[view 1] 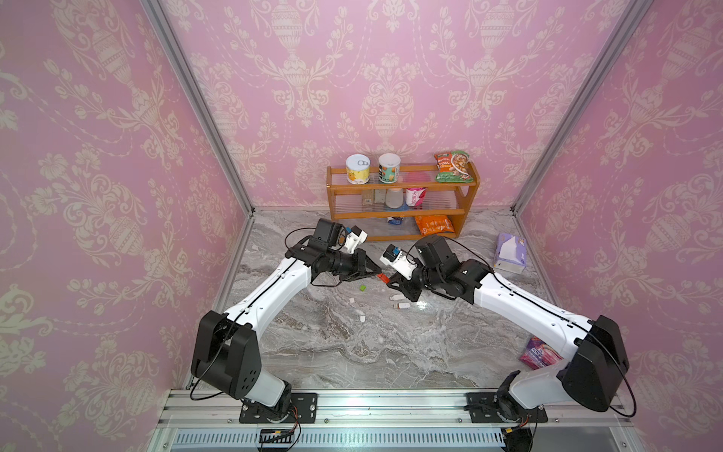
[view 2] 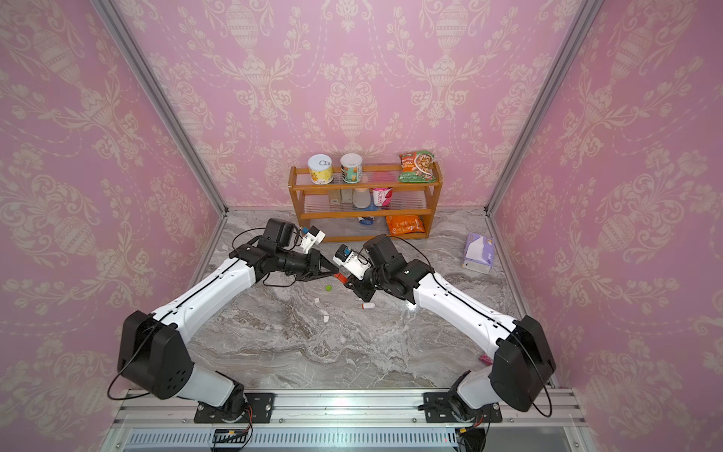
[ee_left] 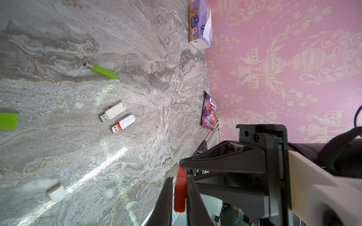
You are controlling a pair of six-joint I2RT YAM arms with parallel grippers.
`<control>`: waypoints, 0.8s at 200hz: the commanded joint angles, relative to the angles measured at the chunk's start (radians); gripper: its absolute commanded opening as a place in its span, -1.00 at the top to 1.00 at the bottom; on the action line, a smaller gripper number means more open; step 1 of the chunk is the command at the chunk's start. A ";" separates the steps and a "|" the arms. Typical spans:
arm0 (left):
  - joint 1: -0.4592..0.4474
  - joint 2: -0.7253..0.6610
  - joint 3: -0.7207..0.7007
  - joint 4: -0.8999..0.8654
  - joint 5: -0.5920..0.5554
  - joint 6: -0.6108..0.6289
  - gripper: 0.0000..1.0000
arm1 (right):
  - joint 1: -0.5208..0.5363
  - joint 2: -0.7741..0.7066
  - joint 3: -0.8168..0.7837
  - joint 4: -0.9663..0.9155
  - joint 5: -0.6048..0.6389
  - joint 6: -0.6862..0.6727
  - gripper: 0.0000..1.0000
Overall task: Close the usb drive cover
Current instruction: Close the cover of the USB drive, then place the USB drive at the center of the board.
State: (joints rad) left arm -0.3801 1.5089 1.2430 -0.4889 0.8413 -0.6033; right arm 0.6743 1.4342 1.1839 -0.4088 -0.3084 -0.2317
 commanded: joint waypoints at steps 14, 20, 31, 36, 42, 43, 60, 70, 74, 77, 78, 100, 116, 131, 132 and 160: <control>0.071 -0.013 0.075 0.078 -0.059 -0.101 -0.03 | -0.002 -0.019 0.007 0.029 -0.068 0.032 1.00; 0.084 -0.023 0.075 0.104 -0.069 -0.123 -0.12 | -0.003 -0.008 0.011 0.023 -0.073 0.031 1.00; 0.107 -0.042 0.078 0.139 -0.086 -0.150 -0.19 | -0.001 0.007 0.005 0.019 -0.081 0.036 1.00; 0.117 -0.050 0.079 0.145 -0.099 -0.158 -0.21 | -0.002 0.010 0.001 0.021 -0.081 0.040 1.00; 0.130 -0.061 0.082 0.143 -0.120 -0.162 -0.21 | -0.002 0.012 0.000 0.027 -0.073 0.049 1.00; 0.132 -0.064 0.082 0.142 -0.124 -0.163 -0.21 | -0.003 0.011 0.000 0.028 -0.071 0.050 1.00; 0.168 -0.107 0.079 0.102 -0.211 -0.143 -0.23 | -0.003 0.017 -0.035 0.021 0.016 0.083 1.00; 0.182 -0.141 0.070 0.064 -0.276 -0.121 -0.24 | -0.012 0.034 -0.023 -0.009 0.110 0.121 1.00; 0.186 -0.154 0.064 0.048 -0.304 -0.113 -0.29 | -0.020 0.044 -0.019 -0.026 0.136 0.137 1.00; 0.189 -0.165 0.059 0.036 -0.324 -0.107 -0.35 | -0.027 0.052 -0.018 -0.038 0.150 0.150 1.00; 0.189 -0.168 0.058 0.034 -0.331 -0.106 -0.37 | -0.030 0.054 -0.018 -0.043 0.154 0.155 1.00; 0.195 -0.229 0.006 0.007 -0.414 -0.094 -0.60 | -0.102 0.102 -0.018 -0.079 0.226 0.266 1.00; 0.196 -0.252 -0.036 0.007 -0.421 -0.115 -0.99 | -0.163 0.122 -0.050 -0.059 0.199 0.332 1.00; 0.198 -0.264 -0.081 0.033 -0.400 -0.133 -0.99 | -0.204 0.142 -0.053 -0.068 0.227 0.372 1.00; 0.198 -0.265 -0.085 0.035 -0.397 -0.135 -0.98 | -0.207 0.144 -0.052 -0.071 0.230 0.375 1.00; 0.199 -0.279 -0.152 0.069 -0.368 -0.158 -0.98 | -0.285 0.242 0.055 -0.188 0.251 0.411 1.00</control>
State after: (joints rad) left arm -0.1898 1.2350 1.1427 -0.4271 0.4831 -0.7326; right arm 0.4332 1.6012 1.1572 -0.4862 -0.1013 0.0952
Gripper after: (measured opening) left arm 0.992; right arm 0.154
